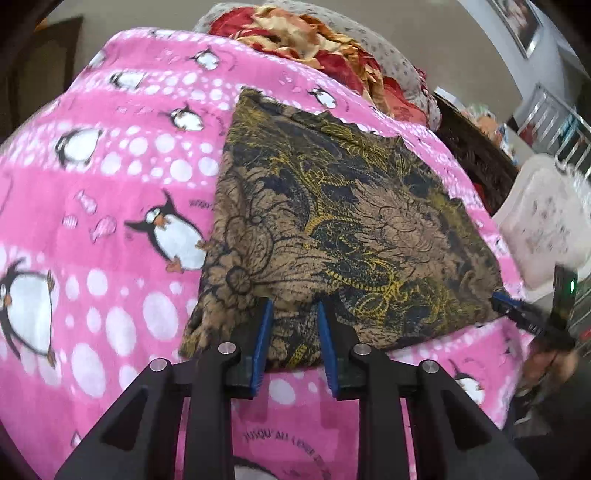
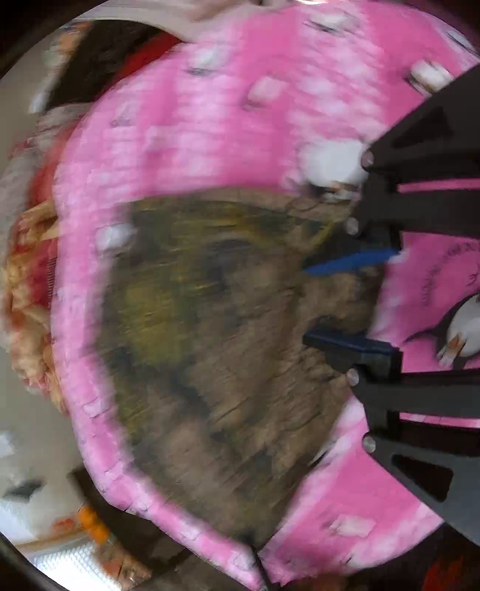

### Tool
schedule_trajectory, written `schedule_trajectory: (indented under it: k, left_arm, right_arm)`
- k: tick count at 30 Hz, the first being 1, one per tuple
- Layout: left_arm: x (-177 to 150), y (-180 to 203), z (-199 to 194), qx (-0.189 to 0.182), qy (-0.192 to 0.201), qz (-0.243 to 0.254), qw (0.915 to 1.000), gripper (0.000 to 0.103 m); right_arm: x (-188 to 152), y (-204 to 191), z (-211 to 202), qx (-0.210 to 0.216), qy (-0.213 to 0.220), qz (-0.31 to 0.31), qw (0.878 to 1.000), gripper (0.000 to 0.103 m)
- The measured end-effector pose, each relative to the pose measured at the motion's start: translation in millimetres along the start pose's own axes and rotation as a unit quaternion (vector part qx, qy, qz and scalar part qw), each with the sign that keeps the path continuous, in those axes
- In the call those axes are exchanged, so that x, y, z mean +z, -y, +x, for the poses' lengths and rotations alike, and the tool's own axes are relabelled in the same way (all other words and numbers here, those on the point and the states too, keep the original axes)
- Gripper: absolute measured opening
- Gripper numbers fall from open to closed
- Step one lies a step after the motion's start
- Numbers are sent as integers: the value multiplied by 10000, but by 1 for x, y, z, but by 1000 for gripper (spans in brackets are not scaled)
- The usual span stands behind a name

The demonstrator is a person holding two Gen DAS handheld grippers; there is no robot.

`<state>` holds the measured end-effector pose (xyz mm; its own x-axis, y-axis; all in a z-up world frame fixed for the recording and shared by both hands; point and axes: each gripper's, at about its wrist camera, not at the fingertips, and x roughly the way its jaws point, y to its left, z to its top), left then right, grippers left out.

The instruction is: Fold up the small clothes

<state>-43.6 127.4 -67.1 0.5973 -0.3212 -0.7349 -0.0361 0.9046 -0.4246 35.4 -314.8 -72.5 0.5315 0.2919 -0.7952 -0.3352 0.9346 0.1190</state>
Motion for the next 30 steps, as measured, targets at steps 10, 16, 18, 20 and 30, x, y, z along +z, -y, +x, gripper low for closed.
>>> schedule_trajectory:
  k: [10,16,18,20,30]
  left_arm:
    - [-44,-14,-31,-177,8,-1014,9947,6]
    - [-29,-23,-21,-223,-28,-1342,9907,16]
    - [-26,-22,-17,-525,81,-1370,9891,42]
    - [-25,-18,-16,-705,212,-1371,9878,56]
    - [-7,-8,1,-894,599,-1331,9852,72]
  right_arm:
    - [48,-57,-38,58,828,-209,9963,33]
    - [78,-128,-2,688,726,-825,9916,33]
    - [68,-143,18,575,301,-894,9939,33]
    - [50,-148,23,301,93,-865,9957,33]
    - [33,-150,-3,466,369,-1101,9921,34]
